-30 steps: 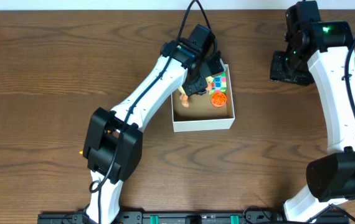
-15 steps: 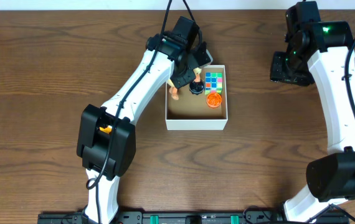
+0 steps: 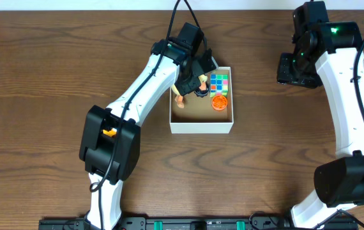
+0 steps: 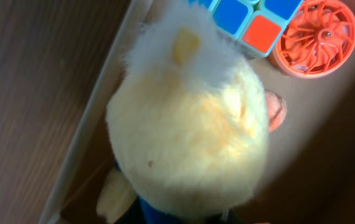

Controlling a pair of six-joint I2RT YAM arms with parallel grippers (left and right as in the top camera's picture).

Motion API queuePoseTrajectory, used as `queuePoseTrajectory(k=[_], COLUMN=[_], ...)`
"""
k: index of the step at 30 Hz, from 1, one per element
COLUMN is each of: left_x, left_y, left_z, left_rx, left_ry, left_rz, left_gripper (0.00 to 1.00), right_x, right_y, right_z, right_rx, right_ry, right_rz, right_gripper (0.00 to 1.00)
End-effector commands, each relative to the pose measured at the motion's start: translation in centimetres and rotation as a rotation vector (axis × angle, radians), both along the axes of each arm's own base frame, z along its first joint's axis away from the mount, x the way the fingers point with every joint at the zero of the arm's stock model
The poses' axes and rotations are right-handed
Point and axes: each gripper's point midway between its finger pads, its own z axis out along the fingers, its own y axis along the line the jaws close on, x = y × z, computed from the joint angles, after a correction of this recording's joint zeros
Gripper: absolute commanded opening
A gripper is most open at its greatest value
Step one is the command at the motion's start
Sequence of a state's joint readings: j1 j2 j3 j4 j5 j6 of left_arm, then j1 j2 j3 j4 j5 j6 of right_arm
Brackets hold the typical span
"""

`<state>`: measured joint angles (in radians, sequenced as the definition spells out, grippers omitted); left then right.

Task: Pack container
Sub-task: 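Lower the duck into the box, release, and withdraw left gripper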

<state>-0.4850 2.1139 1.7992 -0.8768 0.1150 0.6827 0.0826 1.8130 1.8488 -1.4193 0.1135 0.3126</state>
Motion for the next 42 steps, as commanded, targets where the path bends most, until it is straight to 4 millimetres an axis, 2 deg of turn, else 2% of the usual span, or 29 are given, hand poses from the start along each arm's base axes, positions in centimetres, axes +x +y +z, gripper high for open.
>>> queuePoseTrajectory(k=[1,3,4,5,6,7,12,15,21,23,27,31,34,39,42], left_x=[-0.6,-0.7,-0.7,-0.6,-0.6,-0.6,-0.8,-0.6,-0.7,-0.6,-1.0,-3.2,-5.0,-5.9,-6.4], left_y=[-0.3,-0.3,-0.3,-0.3,-0.3,-0.3,-0.3,-0.3,0.1,1.3,5.3,9.2,13.3,19.1,22.9], left_z=[-2.4,-2.7,-2.8,-2.8,-2.7,-2.7,-2.0,-0.4,3.9,5.4,8.8,11.7,13.6,15.3,15.1], left_rx=[-0.009,-0.006,-0.006,-0.007,-0.008,-0.008,-0.011,-0.024,-0.053,-0.017,0.088,0.083,0.035,-0.077,-0.117], left_ry=[0.07,0.078,0.077,0.075,0.073,0.072,0.069,0.036,-0.043,-0.084,-0.165,-0.147,-0.094,-0.04,-0.013], left_rz=[0.017,0.021,0.02,0.021,0.021,0.021,0.023,0.024,0.03,0.089,0.268,0.477,0.671,0.896,1.028], left_gripper=[0.43,0.44,0.48,0.54,0.69,0.78,0.92,0.98,0.98,0.98,0.98,0.98,0.98,0.98,0.98], right_x=[0.0,0.0,0.0,-0.1,-0.1,-0.1,-0.1,-0.1,-0.1,-0.1,0.0,0.0,0.0,0.0,0.0], right_y=[-0.6,-0.6,-0.6,-0.6,-0.6,-0.6,-0.6,-0.6,-0.6,-0.7,-0.8,-0.8,-0.8,-0.8,-0.8], right_z=[0.2,0.2,0.2,0.2,0.2,0.2,0.2,0.2,0.2,0.2,0.2,0.2,0.2,0.2,0.2], right_rx=[-0.01,-0.011,-0.011,-0.011,-0.011,-0.011,-0.011,-0.011,-0.012,-0.013,-0.019,-0.02,-0.021,-0.022,-0.022], right_ry=[-0.005,-0.004,-0.002,-0.001,-0.001,0.001,0.002,0.002,0.002,0.002,-0.002,-0.003,-0.002,-0.002,-0.003], right_rz=[-0.008,-0.008,-0.008,-0.008,-0.008,-0.008,-0.007,-0.007,-0.007,-0.007,-0.009,-0.005,0.002,0.006,0.006], right_gripper=[0.46,0.46,0.46,0.46,0.46,0.46,0.46,0.46,0.46,0.46,0.46,0.47,0.47,0.47,0.47])
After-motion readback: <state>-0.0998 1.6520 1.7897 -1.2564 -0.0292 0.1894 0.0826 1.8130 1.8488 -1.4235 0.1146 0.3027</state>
